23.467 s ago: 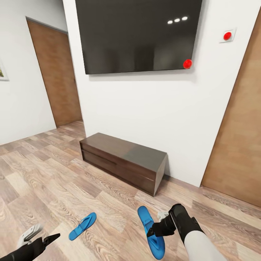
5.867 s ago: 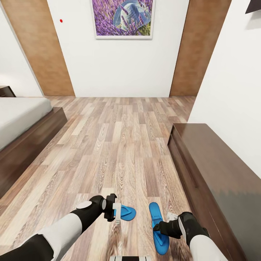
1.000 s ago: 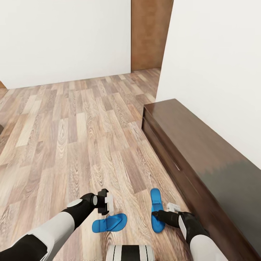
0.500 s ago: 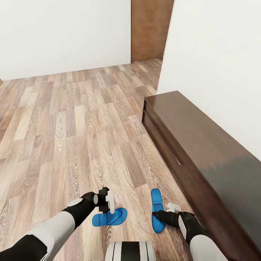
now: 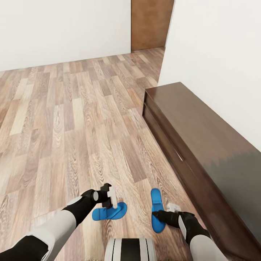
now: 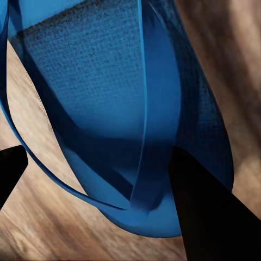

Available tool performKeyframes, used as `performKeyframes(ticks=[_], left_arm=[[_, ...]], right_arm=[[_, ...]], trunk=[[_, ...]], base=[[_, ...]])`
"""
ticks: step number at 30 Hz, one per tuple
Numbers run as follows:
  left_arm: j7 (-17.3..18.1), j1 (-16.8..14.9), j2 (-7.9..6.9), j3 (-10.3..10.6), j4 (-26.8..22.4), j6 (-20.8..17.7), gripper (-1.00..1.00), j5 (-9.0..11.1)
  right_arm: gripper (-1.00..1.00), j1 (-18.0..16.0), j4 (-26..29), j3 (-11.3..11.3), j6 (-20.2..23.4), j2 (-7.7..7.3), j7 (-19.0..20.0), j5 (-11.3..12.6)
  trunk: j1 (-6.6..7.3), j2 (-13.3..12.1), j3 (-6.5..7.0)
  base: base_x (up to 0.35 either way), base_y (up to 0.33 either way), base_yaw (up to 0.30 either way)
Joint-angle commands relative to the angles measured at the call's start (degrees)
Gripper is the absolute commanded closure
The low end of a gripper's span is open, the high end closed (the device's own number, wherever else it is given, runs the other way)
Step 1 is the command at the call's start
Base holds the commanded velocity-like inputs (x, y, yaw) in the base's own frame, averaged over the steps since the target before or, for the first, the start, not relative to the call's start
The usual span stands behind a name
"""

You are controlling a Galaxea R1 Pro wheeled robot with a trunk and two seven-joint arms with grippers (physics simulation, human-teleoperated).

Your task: In the bedroom, move the book from the bed onto either nightstand, and place the two sandals side by side next to the bed.

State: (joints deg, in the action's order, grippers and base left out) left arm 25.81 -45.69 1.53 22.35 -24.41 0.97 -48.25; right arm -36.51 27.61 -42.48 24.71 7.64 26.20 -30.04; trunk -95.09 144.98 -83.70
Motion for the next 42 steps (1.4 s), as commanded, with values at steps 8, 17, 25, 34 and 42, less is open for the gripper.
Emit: performKeyframes(ticks=[8, 17, 25, 34, 42], left_arm=[[0.2, 0.0, 0.05, -0.2, -0.1, 0.5, -1.00, -0.6], [0.3, 0.0, 0.11, 0.2, -0.3, 0.5, -1.00, -0.6], [0.3, 0.0, 0.11, 0.0, -0.7, 0.5, -1.00, -0.6], [0.2, 0.0, 0.06, -0.2, -1.1, 0.6, -1.00, -0.6], [0.2, 0.0, 0.09, -0.2, -1.1, 0.6, -1.00, -0.6]], right_arm=[[1.00, -0.1, 2.7, -0.5, -1.1, 0.25, 1.6, -0.1], [1.00, 4.2, 14.2, -0.5, -1.9, 0.42, 23.5, 7.3], [1.00, 5.6, 16.2, -0.5, -2.0, 0.25, 40.4, 8.4], [1.00, 5.7, 16.3, -0.7, -2.1, 0.01, 52.7, 8.2], [1.00, 5.8, 16.3, -0.8, -2.1, 0.01, 53.1, 8.2]], trunk=[[-0.19, 0.1, -1.82], [-0.43, 0.2, -3.81], [-0.43, 0.2, -3.81], [-0.43, 0.2, -3.81], [-0.43, 0.2, -3.81]], base=[[0.000, 0.000, 0.000], [0.000, 0.000, 0.000], [0.000, 0.000, 0.000], [0.000, 0.000, 0.000], [0.000, 0.000, 0.000]])
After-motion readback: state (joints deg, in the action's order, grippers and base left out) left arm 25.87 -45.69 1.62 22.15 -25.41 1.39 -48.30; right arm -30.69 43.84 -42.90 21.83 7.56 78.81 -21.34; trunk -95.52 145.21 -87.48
